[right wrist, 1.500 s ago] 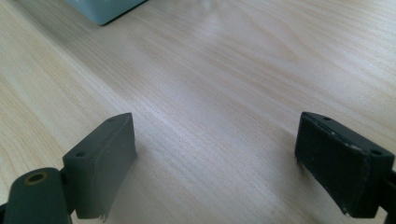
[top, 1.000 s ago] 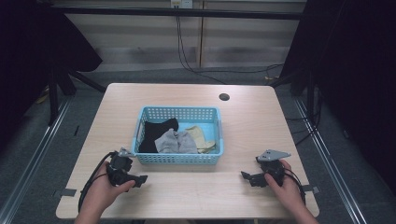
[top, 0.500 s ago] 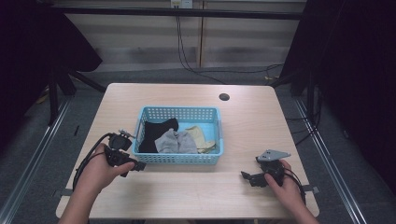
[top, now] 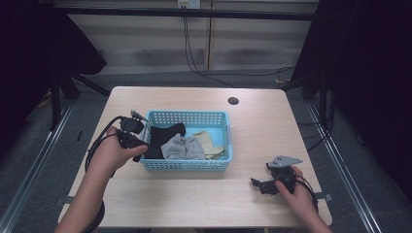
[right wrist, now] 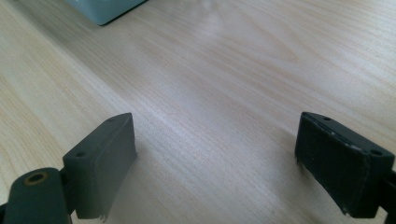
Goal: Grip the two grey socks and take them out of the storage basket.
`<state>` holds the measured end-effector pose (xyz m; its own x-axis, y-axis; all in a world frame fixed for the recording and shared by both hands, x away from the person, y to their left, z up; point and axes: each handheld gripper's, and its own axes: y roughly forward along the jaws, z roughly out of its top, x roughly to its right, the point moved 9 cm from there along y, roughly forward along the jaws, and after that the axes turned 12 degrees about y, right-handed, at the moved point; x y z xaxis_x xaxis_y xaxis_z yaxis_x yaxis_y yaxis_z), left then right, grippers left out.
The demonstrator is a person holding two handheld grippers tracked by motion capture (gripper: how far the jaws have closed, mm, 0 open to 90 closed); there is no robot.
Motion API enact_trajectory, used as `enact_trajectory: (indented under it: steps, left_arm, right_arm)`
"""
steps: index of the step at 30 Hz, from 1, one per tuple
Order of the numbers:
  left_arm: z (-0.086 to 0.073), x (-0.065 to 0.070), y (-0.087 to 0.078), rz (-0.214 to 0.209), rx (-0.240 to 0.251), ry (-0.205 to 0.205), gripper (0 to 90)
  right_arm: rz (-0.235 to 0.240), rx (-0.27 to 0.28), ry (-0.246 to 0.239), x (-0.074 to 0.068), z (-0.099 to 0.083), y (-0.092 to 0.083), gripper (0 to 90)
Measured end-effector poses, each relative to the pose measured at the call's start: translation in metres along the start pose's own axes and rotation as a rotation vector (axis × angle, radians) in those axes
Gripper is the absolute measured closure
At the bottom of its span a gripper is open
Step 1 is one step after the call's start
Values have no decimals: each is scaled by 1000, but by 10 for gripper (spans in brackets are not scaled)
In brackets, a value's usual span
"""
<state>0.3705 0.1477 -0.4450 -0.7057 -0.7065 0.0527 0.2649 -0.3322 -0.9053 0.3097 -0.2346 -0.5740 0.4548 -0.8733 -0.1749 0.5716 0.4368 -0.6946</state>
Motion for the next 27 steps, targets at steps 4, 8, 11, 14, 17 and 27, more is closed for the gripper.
enact_trajectory:
  steps: [4, 8, 11, 14, 17, 27]
  left_arm:
    - [14, -4, 7, 4, -1, -6, 261]
    - [26, -7, 16, 18, -11, 1, 261]
    - [35, -10, 25, 18, -5, -10, 261]
    - [38, -16, 35, 27, -11, -19, 262]
    - [42, -15, 50, 23, -14, -27, 269]
    - [55, -8, 83, 1, -43, -10, 276]
  right_arm:
    - [1, 3, -5, 0, 0, 0, 120]
    - [1, 3, -4, 0, 0, 0, 120]
    - [1, 2, -4, 0, 0, 0, 120]
    - [1, 3, -5, 0, 0, 0, 120]
    - [1, 2, -4, 0, 0, 0, 120]
    - [1, 1, -2, 0, 0, 0, 120]
